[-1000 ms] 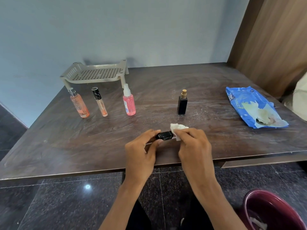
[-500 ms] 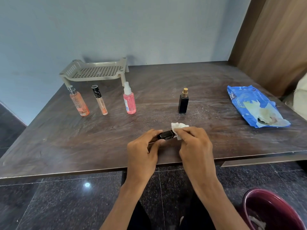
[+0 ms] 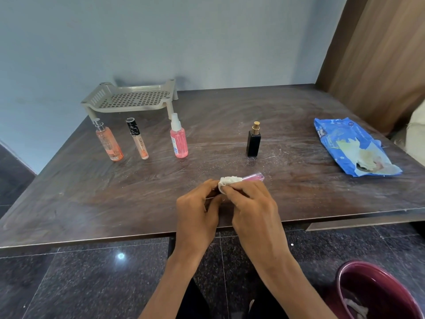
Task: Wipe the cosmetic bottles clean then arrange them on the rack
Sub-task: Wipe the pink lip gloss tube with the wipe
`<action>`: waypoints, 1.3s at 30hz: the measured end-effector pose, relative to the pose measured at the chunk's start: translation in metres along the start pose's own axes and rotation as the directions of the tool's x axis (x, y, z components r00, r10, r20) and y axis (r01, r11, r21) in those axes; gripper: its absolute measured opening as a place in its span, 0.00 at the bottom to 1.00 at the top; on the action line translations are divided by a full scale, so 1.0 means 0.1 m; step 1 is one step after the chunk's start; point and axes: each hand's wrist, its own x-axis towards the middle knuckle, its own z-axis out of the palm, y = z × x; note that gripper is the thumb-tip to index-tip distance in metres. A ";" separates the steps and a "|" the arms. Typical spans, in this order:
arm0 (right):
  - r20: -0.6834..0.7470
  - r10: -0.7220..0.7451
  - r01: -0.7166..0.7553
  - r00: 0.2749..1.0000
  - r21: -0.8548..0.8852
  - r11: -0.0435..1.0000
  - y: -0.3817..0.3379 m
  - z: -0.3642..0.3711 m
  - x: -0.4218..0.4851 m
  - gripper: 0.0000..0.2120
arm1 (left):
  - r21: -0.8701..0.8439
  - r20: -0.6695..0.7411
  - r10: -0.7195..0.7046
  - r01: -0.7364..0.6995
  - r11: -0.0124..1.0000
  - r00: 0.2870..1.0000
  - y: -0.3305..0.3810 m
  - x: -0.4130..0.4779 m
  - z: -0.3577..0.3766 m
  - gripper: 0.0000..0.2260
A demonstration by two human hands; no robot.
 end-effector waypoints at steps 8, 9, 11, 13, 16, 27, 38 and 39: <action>-0.060 0.047 -0.052 0.997 -0.084 0.995 0.24 -0.02 0.13 0.20 | 0.022 -0.011 -0.023 0.023 0.999 1.000 0.03 0.01 -0.01 0.11; -0.046 0.029 -0.033 0.998 -0.081 0.996 0.20 -0.03 0.11 0.20 | 0.021 -0.003 -0.021 0.021 1.000 1.000 0.02 0.01 -0.01 0.11; -0.022 0.018 -0.019 1.000 -0.075 0.997 0.14 -0.05 0.05 0.19 | 0.018 0.001 -0.020 0.020 1.000 1.000 0.02 0.00 -0.01 0.12; -0.015 0.024 -0.025 1.000 -0.078 0.997 0.13 -0.07 0.01 0.19 | 0.029 -0.011 -0.012 0.012 0.999 1.000 0.02 0.00 -0.01 0.12; -0.027 0.032 -0.034 0.999 -0.091 0.995 0.15 -0.06 0.03 0.19 | 0.049 -0.013 0.011 -0.010 0.999 1.000 0.02 -0.01 0.00 0.11; 0.088 0.061 -0.048 0.994 -0.146 0.988 0.18 -0.09 0.18 0.18 | 0.042 -0.032 -0.031 0.032 0.999 0.999 0.00 -0.01 0.01 0.11; 0.103 0.024 -0.005 0.994 -0.173 0.985 0.19 -0.11 0.24 0.16 | 0.047 -0.026 -0.033 0.034 0.998 0.999 0.01 -0.01 0.03 0.11; 0.101 0.015 0.002 0.995 -0.173 0.985 0.19 -0.12 0.24 0.17 | 0.044 -0.025 -0.044 0.045 0.998 0.999 0.01 -0.01 0.03 0.11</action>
